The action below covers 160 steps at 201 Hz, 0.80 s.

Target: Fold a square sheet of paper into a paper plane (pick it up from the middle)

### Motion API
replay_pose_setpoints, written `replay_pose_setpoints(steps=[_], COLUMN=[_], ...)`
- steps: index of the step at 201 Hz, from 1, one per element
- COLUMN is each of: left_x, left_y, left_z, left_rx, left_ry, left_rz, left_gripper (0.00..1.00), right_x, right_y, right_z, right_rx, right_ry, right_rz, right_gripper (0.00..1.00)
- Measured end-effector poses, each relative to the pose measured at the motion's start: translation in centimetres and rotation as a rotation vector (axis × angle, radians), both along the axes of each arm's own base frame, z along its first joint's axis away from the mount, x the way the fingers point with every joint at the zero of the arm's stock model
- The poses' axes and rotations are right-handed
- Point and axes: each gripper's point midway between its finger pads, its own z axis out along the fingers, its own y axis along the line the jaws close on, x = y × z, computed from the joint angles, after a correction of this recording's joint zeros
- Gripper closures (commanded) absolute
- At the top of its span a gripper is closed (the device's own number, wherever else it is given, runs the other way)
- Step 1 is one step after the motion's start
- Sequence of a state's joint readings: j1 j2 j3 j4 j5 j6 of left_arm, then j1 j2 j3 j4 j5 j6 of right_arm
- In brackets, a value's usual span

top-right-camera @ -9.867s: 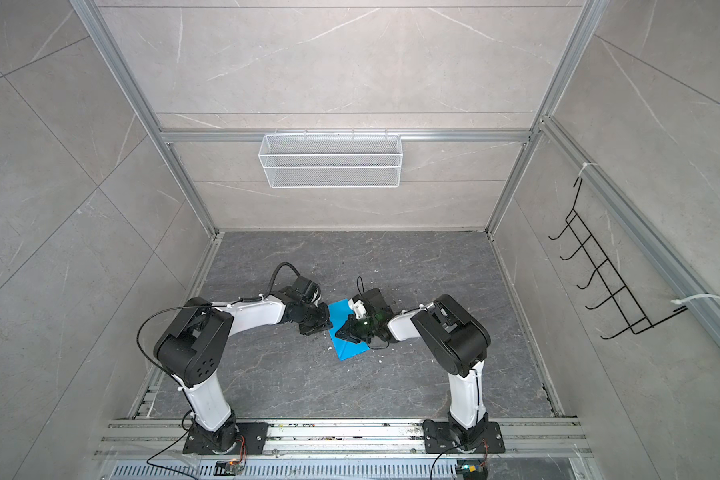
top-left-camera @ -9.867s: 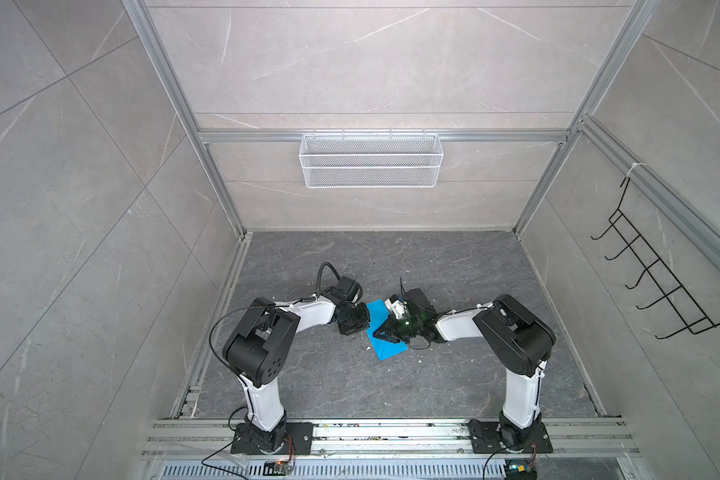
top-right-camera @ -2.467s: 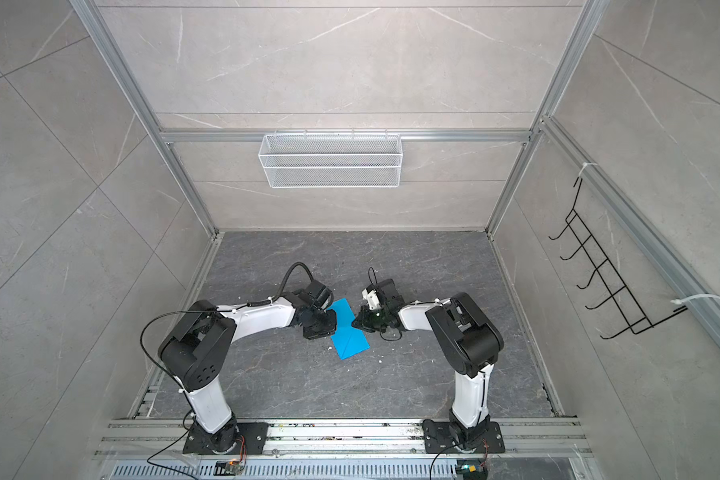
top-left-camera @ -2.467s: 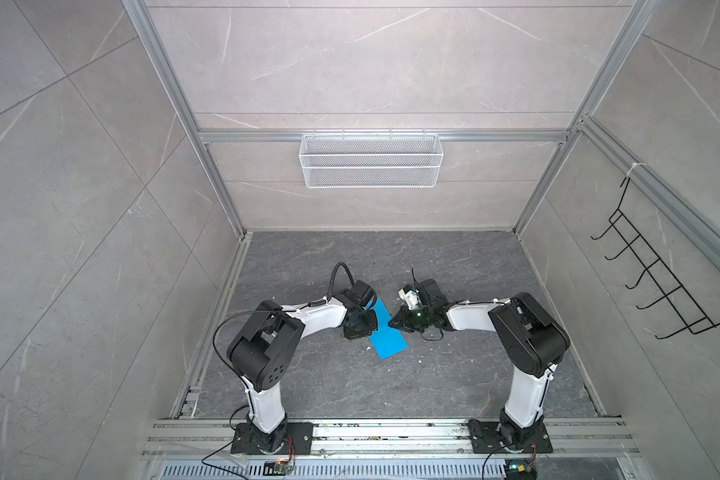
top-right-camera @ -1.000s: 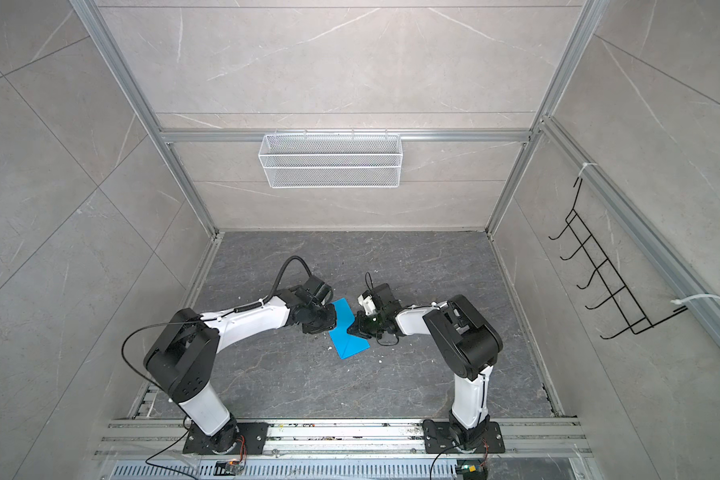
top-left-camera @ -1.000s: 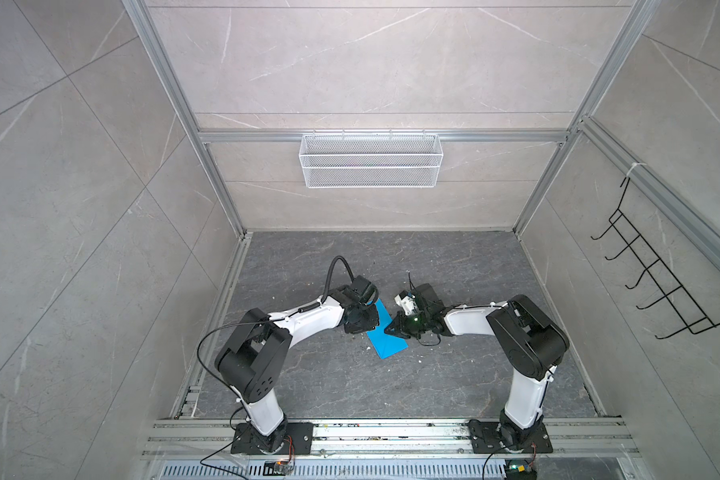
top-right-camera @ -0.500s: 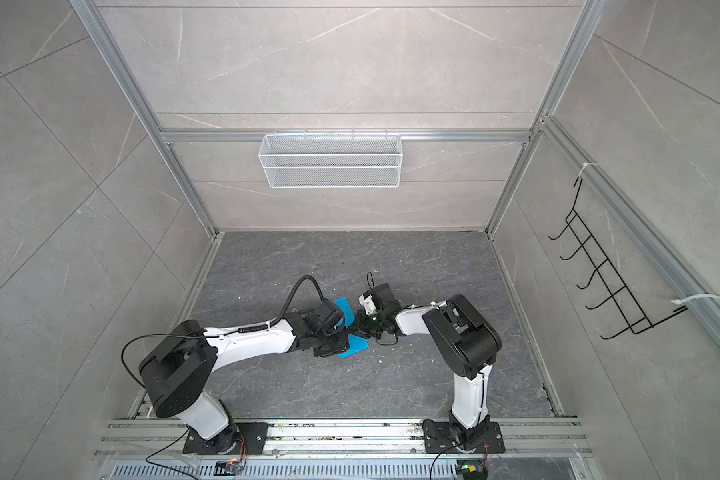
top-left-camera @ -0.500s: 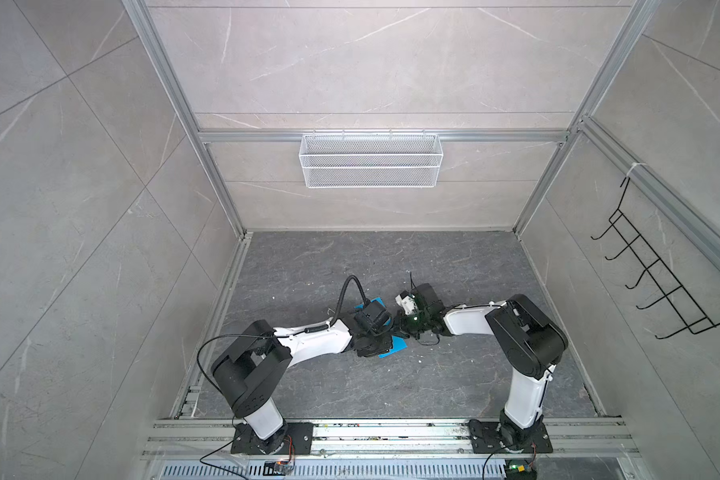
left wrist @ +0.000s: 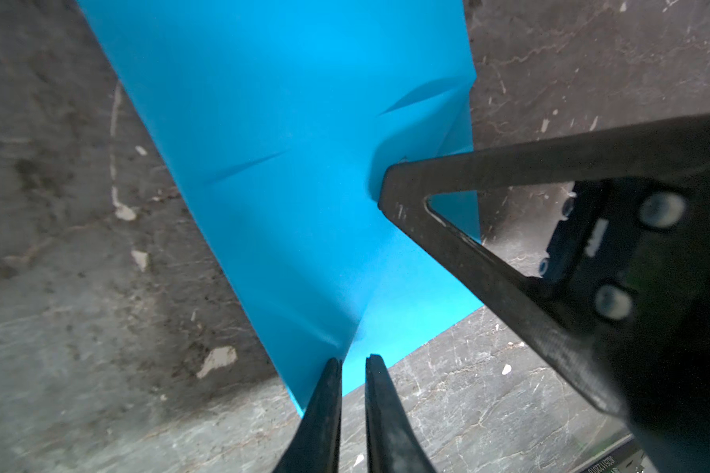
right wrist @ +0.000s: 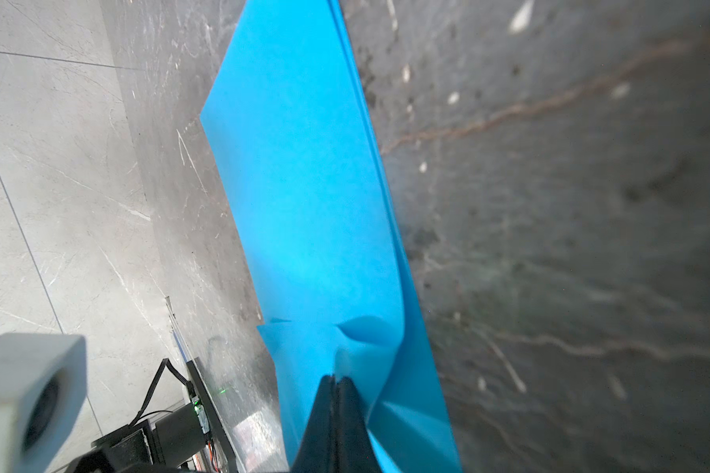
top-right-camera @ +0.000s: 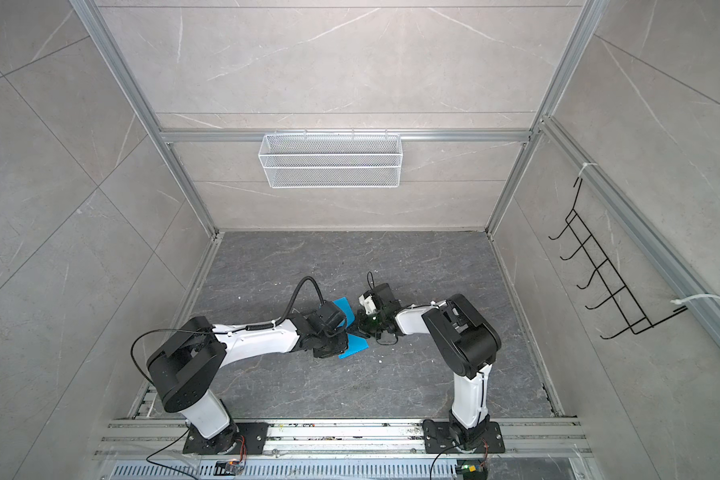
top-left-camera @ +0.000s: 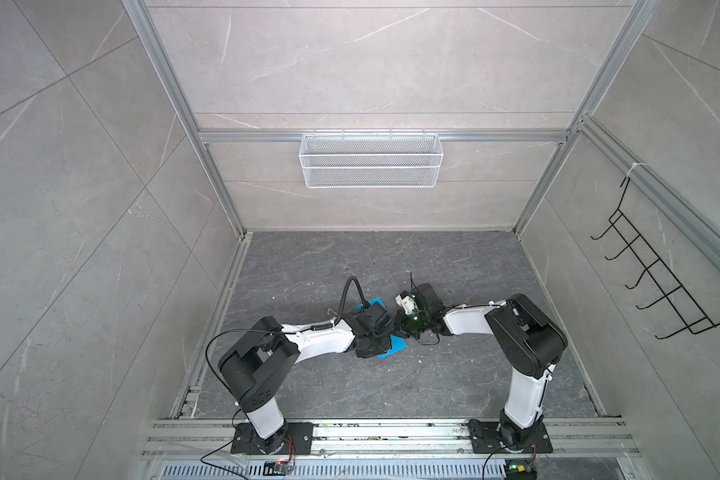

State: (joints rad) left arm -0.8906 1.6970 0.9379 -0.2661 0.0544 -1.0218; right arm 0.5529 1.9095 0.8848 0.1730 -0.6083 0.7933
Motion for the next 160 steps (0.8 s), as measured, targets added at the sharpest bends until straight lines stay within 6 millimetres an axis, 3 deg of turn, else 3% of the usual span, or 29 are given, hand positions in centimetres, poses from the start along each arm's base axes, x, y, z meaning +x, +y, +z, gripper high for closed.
replay_pose_setpoints(steps=[160], left_x=[-0.4], left_y=[1.0], left_z=[-1.2], left_rx=[0.059], left_ry=[0.025], left_rz=[0.008], left_gripper=[0.94], right_x=[0.0], right_y=[0.1], right_z=[0.1], right_rx=[0.014], right_ry=[0.001], right_rz=[0.006], right_gripper=[1.00])
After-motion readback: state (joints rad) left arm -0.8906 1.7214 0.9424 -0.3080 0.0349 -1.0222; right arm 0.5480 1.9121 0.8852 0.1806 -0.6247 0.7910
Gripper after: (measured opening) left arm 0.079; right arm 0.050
